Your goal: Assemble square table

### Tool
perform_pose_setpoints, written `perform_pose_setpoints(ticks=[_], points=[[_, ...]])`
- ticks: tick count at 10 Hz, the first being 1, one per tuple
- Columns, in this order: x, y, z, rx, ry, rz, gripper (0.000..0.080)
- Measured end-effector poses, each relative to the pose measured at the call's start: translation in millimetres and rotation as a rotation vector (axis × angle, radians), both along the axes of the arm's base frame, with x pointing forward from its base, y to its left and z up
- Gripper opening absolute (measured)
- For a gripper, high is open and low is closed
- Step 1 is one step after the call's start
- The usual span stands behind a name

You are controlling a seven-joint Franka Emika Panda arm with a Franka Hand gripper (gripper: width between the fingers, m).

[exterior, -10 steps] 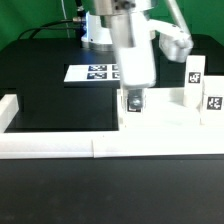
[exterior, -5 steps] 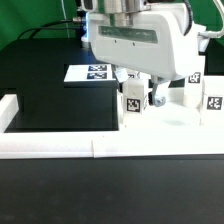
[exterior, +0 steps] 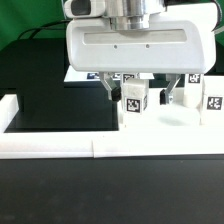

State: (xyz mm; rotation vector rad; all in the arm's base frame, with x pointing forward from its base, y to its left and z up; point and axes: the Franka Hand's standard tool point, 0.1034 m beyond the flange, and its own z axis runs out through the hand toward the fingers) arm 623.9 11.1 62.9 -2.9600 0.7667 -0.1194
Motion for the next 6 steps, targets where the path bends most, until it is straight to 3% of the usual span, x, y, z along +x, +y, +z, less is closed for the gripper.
perform_pose_setpoints(ticks=[2,5,6], points=[[-1.5,-3.1,-1.1,0.002,0.006,-0.047,0.0287],[-1.2,-3.8,-1.1,0.025,0.019,-0.290,0.0288],[-1.1,-2.8,0.1,0.039,0.034,-0.553,0.0288]])
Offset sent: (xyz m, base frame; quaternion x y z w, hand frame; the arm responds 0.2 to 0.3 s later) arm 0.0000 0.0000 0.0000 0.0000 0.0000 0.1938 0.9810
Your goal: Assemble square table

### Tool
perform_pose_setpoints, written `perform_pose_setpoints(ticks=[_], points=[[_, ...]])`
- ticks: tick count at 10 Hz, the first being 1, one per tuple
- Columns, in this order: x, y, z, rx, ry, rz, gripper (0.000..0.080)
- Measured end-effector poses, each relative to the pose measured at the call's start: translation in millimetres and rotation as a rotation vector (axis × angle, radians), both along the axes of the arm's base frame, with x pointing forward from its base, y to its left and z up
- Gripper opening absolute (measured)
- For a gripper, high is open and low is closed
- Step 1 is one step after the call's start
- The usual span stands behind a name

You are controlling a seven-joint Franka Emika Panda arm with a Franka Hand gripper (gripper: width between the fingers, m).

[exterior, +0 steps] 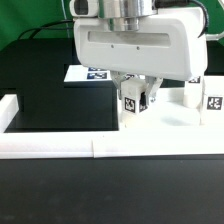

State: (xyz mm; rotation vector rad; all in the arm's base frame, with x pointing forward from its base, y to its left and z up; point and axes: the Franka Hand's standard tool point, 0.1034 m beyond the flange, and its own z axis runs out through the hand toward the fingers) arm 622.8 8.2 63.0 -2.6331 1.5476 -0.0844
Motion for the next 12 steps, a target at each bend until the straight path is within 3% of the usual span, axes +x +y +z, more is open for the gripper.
perform_pose_setpoints(ticks=[1,3,10,12], points=[[0.3,1.2,-0.2,0.016,0.015,-0.194,0.0288],[3.1,-0.9,-2.2,0.126,0.054,-0.675,0.0288],[1.4,-1.6,-3.1,0.151,0.079,-1.006,0.0295],[-0.2,-2.3,-3.9,0.143,0.080,-0.989,0.0295]])
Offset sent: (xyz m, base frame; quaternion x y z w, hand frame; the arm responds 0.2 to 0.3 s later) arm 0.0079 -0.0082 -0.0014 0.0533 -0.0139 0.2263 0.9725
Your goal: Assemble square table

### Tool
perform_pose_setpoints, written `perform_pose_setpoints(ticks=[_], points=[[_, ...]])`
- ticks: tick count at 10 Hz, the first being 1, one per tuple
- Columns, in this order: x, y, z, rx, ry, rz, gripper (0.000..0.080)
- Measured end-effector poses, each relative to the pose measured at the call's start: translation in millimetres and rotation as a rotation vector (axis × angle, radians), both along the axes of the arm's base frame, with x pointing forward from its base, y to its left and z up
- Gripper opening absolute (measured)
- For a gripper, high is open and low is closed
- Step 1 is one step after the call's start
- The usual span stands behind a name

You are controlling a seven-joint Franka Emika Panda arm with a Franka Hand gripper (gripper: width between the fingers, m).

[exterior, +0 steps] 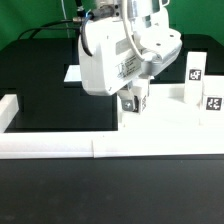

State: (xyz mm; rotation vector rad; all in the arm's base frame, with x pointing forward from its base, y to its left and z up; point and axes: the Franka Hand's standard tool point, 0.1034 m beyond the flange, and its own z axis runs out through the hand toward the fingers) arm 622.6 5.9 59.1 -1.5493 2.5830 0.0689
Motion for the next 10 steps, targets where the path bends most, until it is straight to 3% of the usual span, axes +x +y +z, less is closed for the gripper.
perform_pose_setpoints(ticks=[1,2,3,4,7,10], points=[[0.0,0.2,-0.1,0.001,0.000,-0.001,0.0373],[0.0,0.2,-0.1,0.001,0.000,-0.001,0.0567],[1.1,1.2,1.7,0.001,-0.005,0.000,0.0567],[5.2,5.9,15.1,0.004,-0.035,0.007,0.0628],[0.4,15.3,49.5,0.030,-0.072,0.022,0.0645],[0.1,15.9,49.3,0.031,-0.069,0.023,0.0648]])
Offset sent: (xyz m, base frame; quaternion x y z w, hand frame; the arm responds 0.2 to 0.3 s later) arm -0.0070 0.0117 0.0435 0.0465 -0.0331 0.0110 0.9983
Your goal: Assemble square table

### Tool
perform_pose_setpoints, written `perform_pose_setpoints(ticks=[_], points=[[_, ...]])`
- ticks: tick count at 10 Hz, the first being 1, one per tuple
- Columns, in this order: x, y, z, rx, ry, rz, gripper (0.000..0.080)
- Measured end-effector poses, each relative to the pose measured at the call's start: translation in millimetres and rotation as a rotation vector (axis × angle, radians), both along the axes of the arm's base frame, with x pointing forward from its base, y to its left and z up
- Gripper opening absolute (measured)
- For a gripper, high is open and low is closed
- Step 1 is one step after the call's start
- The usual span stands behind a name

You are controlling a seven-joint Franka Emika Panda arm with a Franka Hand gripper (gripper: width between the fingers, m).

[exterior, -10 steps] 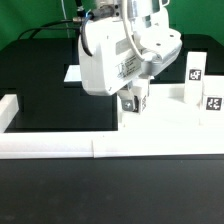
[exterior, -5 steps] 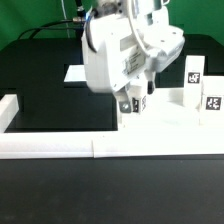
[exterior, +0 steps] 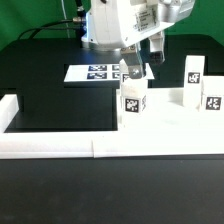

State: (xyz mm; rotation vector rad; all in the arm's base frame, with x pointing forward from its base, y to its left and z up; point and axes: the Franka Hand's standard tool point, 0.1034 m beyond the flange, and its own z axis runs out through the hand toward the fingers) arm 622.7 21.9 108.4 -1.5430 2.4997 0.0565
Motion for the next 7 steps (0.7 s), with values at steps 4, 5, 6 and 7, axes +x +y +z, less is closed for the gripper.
perform_pose_setpoints(ticks=[4,5,6,7], points=[[-0.5,0.0,-1.3,-0.001,0.002,0.001,0.0648],[-0.6,0.0,-1.6,-0.001,0.002,0.001,0.0648],[-0.6,0.0,-1.8,-0.001,0.003,0.001,0.0648],[-0.7,0.0,-1.9,-0.001,0.003,0.001,0.0648]])
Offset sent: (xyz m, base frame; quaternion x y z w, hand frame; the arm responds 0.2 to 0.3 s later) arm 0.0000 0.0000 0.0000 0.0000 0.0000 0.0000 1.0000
